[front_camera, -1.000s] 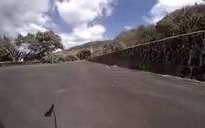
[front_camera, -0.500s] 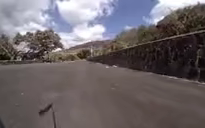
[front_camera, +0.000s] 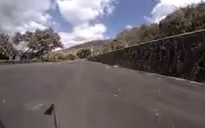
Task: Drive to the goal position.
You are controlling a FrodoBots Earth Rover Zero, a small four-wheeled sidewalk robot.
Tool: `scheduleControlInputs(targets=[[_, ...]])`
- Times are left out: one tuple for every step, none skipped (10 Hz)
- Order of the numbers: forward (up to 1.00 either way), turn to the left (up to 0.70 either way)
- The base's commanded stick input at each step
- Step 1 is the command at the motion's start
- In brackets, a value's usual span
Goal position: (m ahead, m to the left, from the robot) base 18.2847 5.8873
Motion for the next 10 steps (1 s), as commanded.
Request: scheduleControlInputs(targets=[[0.7,0.01],[0.7,0.01],[0.7,0.02],[0.7,0.02],[0.7,0.02],[0.7,0.02],[0.7,0.02],[0.7,0.03],[0.7,0.02],[0.7,0.02]])
